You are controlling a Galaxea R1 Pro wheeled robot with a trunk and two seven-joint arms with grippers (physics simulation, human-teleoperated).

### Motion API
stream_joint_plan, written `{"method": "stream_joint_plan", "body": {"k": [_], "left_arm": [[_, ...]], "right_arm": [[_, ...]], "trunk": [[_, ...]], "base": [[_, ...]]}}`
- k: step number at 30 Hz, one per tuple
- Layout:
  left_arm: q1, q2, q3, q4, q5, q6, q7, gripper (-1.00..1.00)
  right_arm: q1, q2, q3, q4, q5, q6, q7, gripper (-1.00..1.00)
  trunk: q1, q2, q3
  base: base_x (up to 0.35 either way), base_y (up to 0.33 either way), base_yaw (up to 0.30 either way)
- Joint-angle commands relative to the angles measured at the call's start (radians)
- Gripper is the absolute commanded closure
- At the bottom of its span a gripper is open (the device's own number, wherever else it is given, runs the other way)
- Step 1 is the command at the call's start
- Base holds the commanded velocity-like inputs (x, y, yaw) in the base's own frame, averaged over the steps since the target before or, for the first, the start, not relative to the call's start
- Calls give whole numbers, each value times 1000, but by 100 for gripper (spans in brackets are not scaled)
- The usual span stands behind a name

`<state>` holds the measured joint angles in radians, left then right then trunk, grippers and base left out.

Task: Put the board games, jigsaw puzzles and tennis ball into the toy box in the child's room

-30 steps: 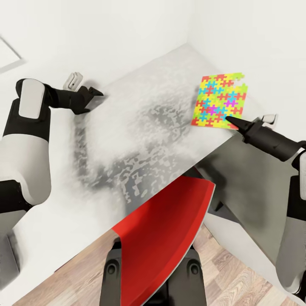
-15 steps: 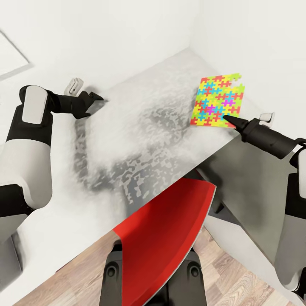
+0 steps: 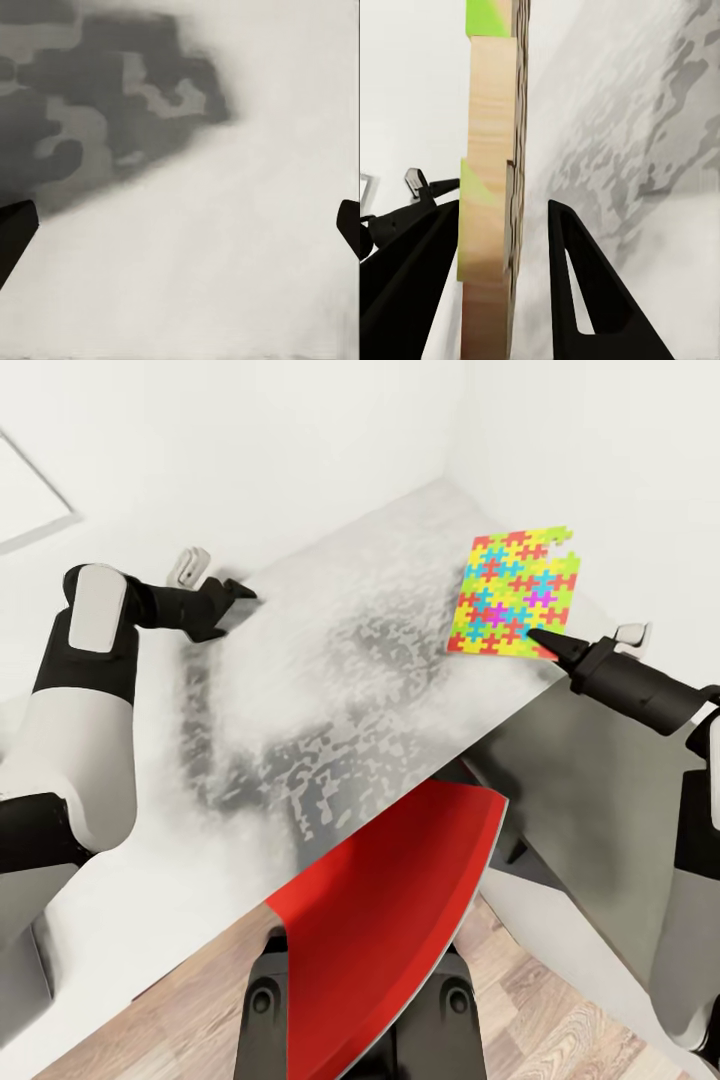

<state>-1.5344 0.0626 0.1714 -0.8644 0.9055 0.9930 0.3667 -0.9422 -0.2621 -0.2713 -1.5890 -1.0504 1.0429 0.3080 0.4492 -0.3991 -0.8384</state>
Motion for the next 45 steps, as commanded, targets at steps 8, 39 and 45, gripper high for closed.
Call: {"method": "stream_joint_plan", "body": {"k": [8, 39, 45], "left_arm": [[13, -21, 61, -1, 126, 5, 16, -100], [247, -86, 81, -275, 299, 11, 19, -100], [325, -96, 69, -370, 373, 11, 19, -100]], "right_arm": [[9, -1, 3, -7, 7, 4, 11, 100], [11, 0, 88, 3, -33, 4, -108, 100], [6, -1, 87, 1, -36, 4, -118, 100]], "trunk": [[1, -1, 10], [1, -1, 60], [1, -1, 70]], "base": [[0, 0, 0], [0, 0, 0], [0, 0, 0]]}}
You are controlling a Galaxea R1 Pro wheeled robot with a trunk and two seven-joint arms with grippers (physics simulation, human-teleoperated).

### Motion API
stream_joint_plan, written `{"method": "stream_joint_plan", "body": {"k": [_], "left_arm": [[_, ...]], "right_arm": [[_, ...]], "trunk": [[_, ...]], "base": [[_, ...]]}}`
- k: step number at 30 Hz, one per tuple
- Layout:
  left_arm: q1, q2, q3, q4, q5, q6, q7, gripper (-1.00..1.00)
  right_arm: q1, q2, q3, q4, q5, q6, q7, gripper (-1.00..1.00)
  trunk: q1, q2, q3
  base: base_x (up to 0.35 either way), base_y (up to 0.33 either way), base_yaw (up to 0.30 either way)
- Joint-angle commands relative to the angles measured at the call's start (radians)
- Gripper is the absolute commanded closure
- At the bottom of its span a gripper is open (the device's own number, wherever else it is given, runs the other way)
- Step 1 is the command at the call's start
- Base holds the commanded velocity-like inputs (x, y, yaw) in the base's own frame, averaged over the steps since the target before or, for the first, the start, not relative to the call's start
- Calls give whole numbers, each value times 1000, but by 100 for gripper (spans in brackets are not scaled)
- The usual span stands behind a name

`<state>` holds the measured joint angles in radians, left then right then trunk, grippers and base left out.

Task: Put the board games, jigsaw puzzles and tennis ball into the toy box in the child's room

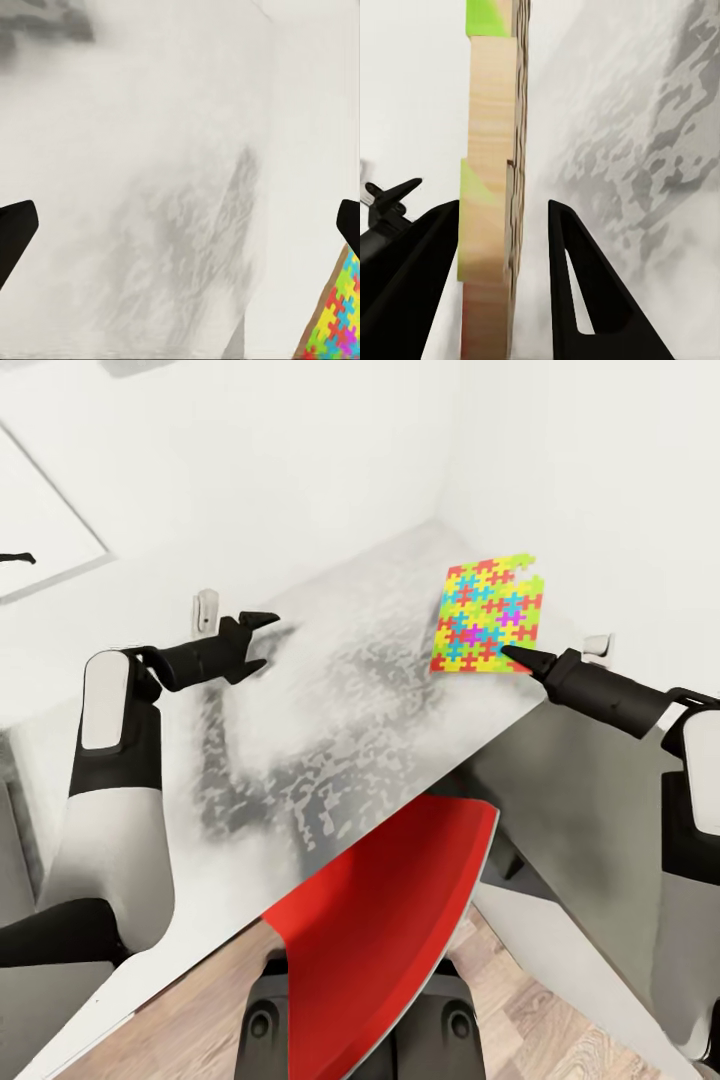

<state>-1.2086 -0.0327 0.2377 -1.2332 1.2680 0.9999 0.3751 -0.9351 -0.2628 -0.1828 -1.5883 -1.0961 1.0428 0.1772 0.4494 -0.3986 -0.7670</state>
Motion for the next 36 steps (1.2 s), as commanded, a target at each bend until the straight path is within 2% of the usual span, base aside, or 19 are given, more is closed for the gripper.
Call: {"method": "stream_joint_plan", "body": {"k": [1, 6, 10, 11, 16, 20, 21, 22, 28, 36], "left_arm": [[16, -4, -1, -21, 16, 4, 10, -100], [82, -11, -14, -114, 34, 4, 11, -100], [148, -9, -46, -199, 66, 4, 12, -100], [148, -9, -46, -199, 66, 4, 12, -100], [240, -3, -83, -294, 120, 3, 17, -100], [289, -1, -103, -342, 154, 4, 24, -100], [297, -1, -112, -348, 161, 4, 25, -100], [316, 0, -146, -361, 171, 4, 29, -100], [325, 0, -193, -371, 184, 3, 51, -100], [324, 4, -207, -374, 189, 3, 62, -100]], "right_arm": [[-3, -1, -2, 0, 10, 4, 12, 100], [-12, -4, -2, -2, 9, 4, 9, 100], [-21, -2, -2, -2, 9, 4, 8, 100], [-21, -2, -2, -2, 9, 4, 8, 100], [-24, -6, -1, -2, 9, 4, 7, 100], [-24, -9, 0, -5, 9, 4, 7, 100], [-24, -9, 0, -6, 9, 4, 7, 100], [-22, -9, 0, -7, 9, 4, 7, 100], [-18, -8, 1, -9, 9, 4, 7, 100], [-11, -3, 5, -10, 12, 4, 7, 100]], "trunk": [[1, -1, 1], [1, -1, 9], [1, -1, 15], [1, -1, 17], [1, -1, 25], [1, -1, 32], [1, -1, 33], [1, -1, 35], [1, -1, 45], [1, -1, 58]], "base": [[0, 0, 0], [0, 0, 0], [0, 0, 0], [0, 0, 0], [0, 0, 0], [0, 0, 0], [0, 0, 0], [0, 0, 0], [0, 0, 0], [0, 0, 0]]}}
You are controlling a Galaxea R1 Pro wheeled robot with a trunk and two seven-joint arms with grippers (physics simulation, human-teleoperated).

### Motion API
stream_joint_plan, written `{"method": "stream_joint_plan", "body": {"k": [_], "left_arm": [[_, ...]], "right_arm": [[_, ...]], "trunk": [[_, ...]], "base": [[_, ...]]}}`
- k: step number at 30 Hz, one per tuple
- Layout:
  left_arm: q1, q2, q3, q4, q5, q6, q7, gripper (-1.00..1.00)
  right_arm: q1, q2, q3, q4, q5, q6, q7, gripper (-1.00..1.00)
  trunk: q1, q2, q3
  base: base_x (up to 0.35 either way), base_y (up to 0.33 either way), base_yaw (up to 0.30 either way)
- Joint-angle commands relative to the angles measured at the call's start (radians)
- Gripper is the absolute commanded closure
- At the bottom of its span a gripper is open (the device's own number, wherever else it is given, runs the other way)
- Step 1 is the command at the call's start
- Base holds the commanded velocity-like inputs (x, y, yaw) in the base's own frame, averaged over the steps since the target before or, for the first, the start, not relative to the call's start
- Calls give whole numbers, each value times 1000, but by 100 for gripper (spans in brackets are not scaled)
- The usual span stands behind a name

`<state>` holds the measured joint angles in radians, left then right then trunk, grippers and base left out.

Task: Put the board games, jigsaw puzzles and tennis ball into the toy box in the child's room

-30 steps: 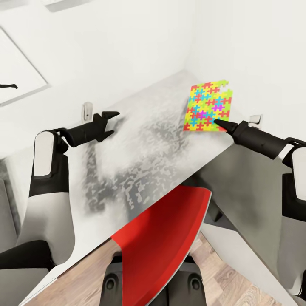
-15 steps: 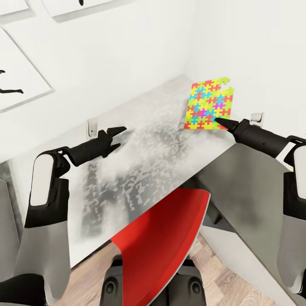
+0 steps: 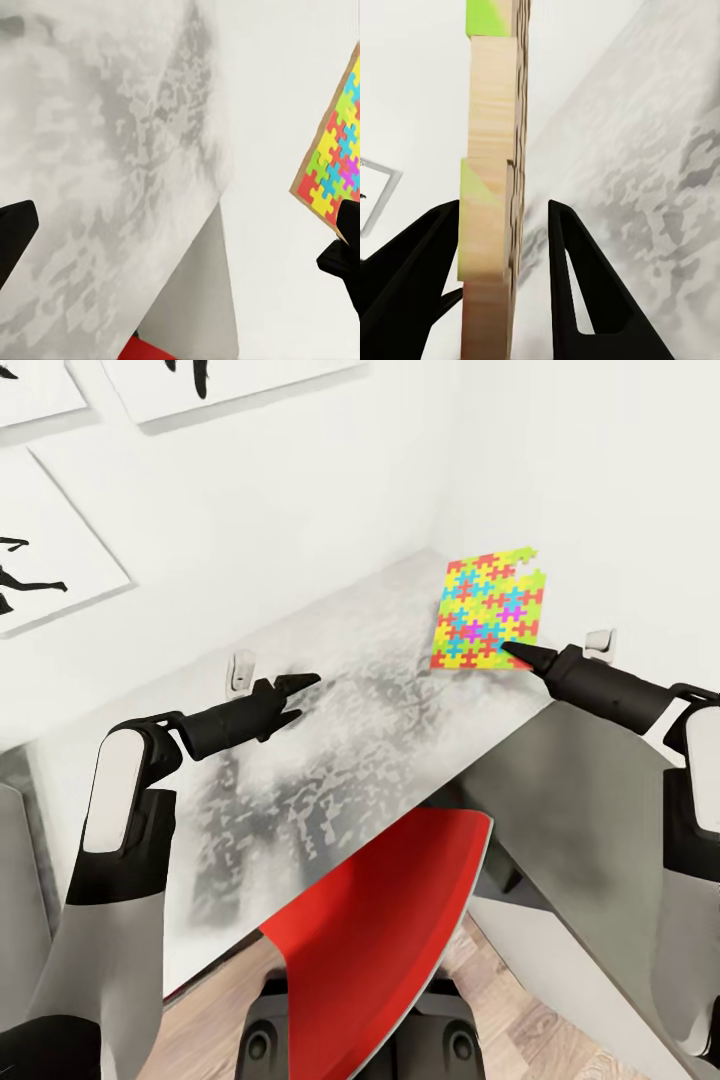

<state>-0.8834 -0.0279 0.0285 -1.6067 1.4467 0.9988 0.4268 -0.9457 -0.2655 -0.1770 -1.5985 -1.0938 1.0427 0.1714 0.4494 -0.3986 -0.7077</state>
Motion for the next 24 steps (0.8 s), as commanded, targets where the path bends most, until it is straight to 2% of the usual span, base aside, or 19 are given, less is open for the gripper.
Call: {"method": "stream_joint_plan", "body": {"k": [1, 9, 24], "left_arm": [[-1, -2, 1, -1, 10, 4, 11, -100], [0, -11, -6, -2, 12, 4, 14, -100], [5, 3, -24, -2, 11, 6, 8, -100]], "right_arm": [[0, 1, -1, 0, 10, 4, 13, 100], [6, 3, 1, -2, 11, 4, 13, 100], [6, -3, -1, -3, 8, 4, 13, 100]], "trunk": [[1, -2, 1], [1, -2, 14], [1, -2, 38]], "base": [[0, 0, 0], [0, 0, 0], [0, 0, 0]]}}
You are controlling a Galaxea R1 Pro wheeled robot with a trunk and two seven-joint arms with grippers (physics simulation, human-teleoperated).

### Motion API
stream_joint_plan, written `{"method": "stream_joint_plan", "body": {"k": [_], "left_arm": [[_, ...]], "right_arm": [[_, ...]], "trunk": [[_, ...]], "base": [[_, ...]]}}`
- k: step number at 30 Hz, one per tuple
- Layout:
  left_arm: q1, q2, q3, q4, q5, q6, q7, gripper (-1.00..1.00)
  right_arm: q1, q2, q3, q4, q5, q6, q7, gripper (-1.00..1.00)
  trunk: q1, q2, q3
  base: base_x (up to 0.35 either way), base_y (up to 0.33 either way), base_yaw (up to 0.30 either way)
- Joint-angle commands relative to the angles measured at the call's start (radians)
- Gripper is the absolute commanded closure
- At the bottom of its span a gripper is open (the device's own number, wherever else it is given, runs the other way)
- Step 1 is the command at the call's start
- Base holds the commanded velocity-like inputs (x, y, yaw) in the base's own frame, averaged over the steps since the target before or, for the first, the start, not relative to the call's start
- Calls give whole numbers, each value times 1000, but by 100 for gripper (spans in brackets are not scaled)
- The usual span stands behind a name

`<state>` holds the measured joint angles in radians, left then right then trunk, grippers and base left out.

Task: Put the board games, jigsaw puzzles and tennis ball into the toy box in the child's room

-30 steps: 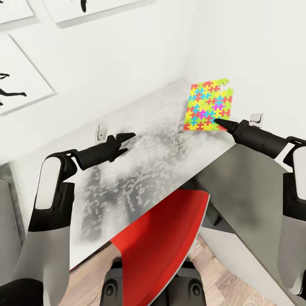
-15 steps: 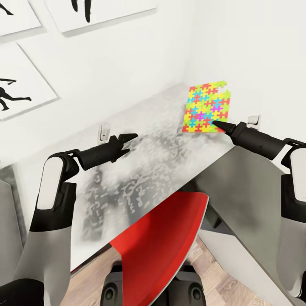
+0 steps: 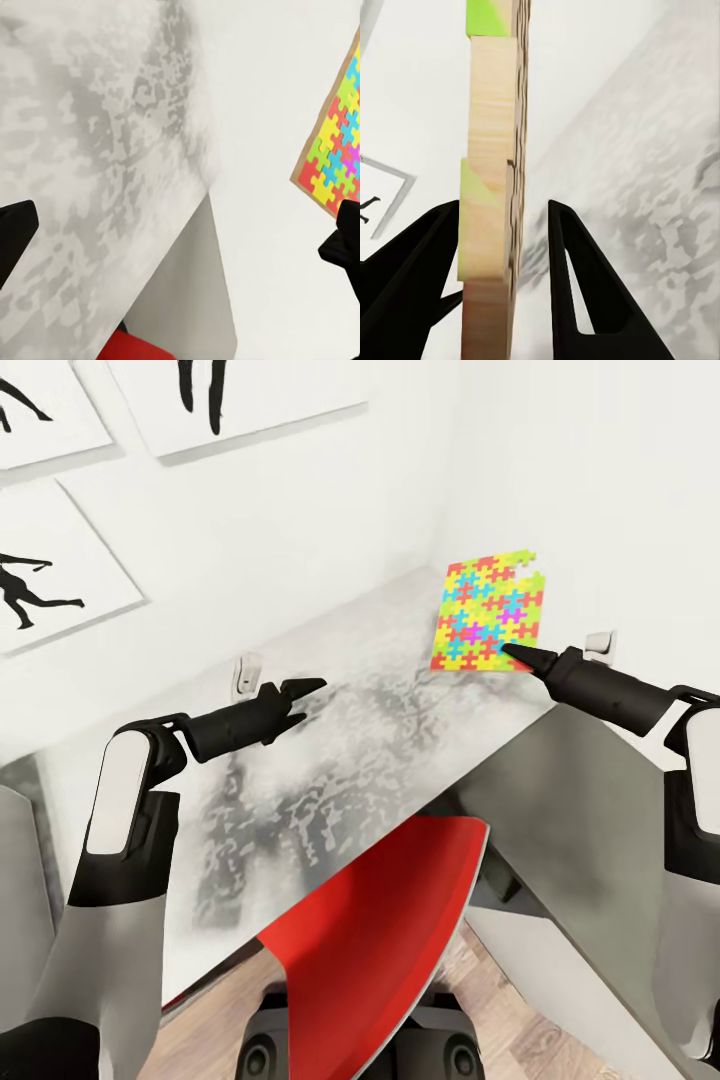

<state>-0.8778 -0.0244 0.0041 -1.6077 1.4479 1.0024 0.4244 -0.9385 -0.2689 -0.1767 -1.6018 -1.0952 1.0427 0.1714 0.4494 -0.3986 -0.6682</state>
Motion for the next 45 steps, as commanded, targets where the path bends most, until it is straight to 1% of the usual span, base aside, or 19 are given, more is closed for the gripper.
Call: {"method": "stream_joint_plan", "body": {"k": [1, 13, 21, 28, 33, 45], "left_arm": [[0, 0, 0, 0, 10, 2, 10, -100], [4, 1, 0, 0, 10, 2, 6, -100], [6, 1, 0, 0, 9, 2, 4, -100], [6, 0, -1, 0, 9, 1, 9, -100], [7, -1, 2, 0, 8, 1, 13, -100], [9, -3, -2, 0, 8, 1, 5, -100]], "right_arm": [[-1, 0, -1, 0, 9, 4, 13, 100], [0, 3, -2, -7, 8, 4, 13, 100], [0, 4, -14, -10, 8, 4, 15, 100], [0, 1, -15, -11, 7, 4, 20, 100], [4, 1, -8, -12, 6, 4, 23, 100], [7, -1, -8, -12, 4, 4, 21, 100]], "trunk": [[1, -2, 0], [1, -2, 18], [1, -2, 21], [1, -2, 22], [1, -2, 28], [1, -2, 47]], "base": [[0, 0, 0], [0, 0, 0], [0, 0, 0], [0, 0, 0], [0, 0, 0], [0, 0, 0]]}}
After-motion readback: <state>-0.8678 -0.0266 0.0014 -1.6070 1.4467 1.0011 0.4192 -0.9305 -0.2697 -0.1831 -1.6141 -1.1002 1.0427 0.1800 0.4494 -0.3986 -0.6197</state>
